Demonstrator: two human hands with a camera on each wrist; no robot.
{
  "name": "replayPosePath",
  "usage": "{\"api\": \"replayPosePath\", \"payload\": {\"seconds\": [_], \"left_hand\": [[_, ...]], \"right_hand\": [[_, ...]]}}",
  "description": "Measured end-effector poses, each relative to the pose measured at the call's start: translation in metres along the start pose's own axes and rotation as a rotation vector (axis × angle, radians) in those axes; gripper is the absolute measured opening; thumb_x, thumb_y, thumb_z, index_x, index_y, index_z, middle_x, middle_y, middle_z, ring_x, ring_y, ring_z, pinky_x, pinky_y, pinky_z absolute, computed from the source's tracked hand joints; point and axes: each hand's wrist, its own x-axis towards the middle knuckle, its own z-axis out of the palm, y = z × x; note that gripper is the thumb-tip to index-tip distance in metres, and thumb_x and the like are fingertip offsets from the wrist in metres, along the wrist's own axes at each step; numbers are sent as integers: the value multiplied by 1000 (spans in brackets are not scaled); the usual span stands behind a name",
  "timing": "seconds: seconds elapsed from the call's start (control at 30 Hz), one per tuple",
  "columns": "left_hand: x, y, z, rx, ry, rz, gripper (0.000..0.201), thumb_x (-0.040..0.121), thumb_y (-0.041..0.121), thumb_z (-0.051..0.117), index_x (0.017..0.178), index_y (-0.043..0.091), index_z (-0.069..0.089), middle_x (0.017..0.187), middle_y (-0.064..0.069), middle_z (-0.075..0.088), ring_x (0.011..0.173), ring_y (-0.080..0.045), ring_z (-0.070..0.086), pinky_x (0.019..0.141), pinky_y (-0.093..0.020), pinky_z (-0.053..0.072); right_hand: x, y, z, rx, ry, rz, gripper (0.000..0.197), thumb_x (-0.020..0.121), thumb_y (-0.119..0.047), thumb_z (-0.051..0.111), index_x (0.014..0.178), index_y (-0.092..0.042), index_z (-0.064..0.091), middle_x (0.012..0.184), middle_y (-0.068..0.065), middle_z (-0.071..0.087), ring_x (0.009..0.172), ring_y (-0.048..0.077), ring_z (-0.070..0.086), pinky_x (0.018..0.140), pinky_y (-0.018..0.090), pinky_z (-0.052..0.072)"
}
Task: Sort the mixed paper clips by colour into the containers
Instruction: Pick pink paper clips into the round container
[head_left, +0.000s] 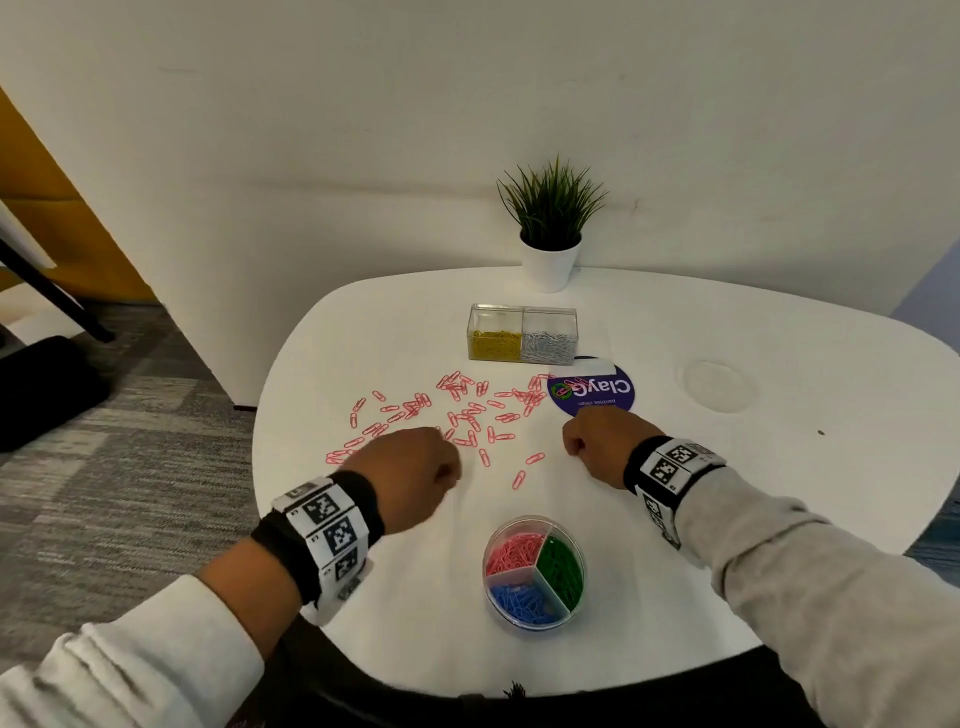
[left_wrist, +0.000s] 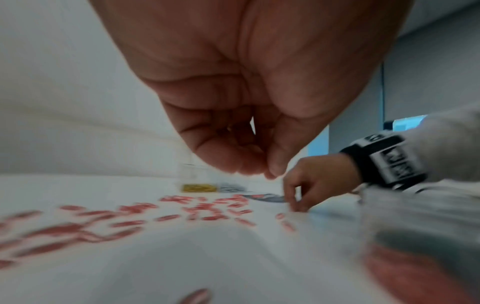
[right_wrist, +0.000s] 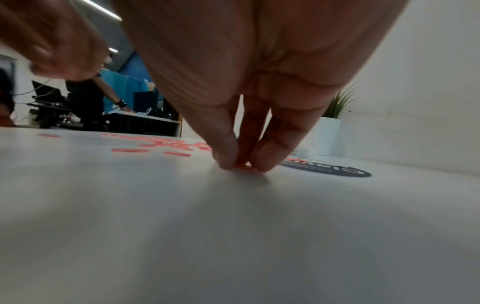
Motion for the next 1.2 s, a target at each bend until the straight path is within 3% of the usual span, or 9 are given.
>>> {"api": "replayPosePath", "payload": {"seconds": [0.2,0.33,0.5,0.63,0.73,0.83,0.97,1.1,1.2], "left_hand": [[-7,-30,20,53,-223,-141,43,82,61,63,115,34,60,102,16,59,94,-8,54,85,-26,47],[-2,-29,25,83,-192,-115,33,89,39,64,120,31,58,99,15,51,92,-10,48,80,-23,39],[-4,-35,31,9,-161,-136,26,91,20,54,114,30,62,94,15,55,89,-9,52,76,-20,39],[-6,-31,32,3,-162,-155,32,90,15,46,113,33,59,89,16,53,88,-11,53,75,-23,42],[-4,-23,28,-59,-125,-142,31,92,16,43,111,32,61,100,11,53,93,-12,53,80,-23,42],[4,-11,21,-280,-13,-161,26,93,11,43,95,23,66,93,9,52,85,-12,53,71,-22,41],[23,6,21,-448,80,-199,20,93,8,41,86,3,59,89,-8,62,79,-20,51,70,-34,43],[44,22,29,-217,-43,-70,19,95,35,50,100,19,59,100,3,61,93,-19,56,78,-34,46],[61,33,27,37,-109,21,43,91,60,54,123,32,57,123,7,57,111,-18,55,91,-33,47]], "right_hand": [[-1,-3,3,41,22,21,19,86,-12,54,102,-22,54,97,-2,59,88,19,56,77,29,49],[0,-6,-2,183,36,75,17,85,-14,57,97,-26,52,88,-8,54,84,17,55,70,25,42],[5,-16,-10,748,152,199,17,85,-1,54,90,-16,60,80,2,60,67,18,58,65,32,51],[8,-32,-10,456,11,32,15,86,-9,57,86,-24,59,94,-4,61,87,15,59,73,24,47],[11,-42,-1,173,-44,-105,10,91,-20,61,101,-22,61,106,-4,53,97,17,55,84,26,45],[12,-43,1,89,-42,-112,8,96,-25,60,99,-18,60,109,1,52,93,17,54,80,27,44],[11,-34,0,71,-40,-91,8,94,-24,57,90,-18,53,99,1,54,86,16,53,69,24,40],[4,-22,2,133,9,-97,14,92,-26,61,98,-20,51,94,-3,53,84,16,51,69,26,38],[1,-23,8,93,28,-89,16,95,-27,59,109,-18,56,101,0,57,90,18,54,78,30,45]]}}
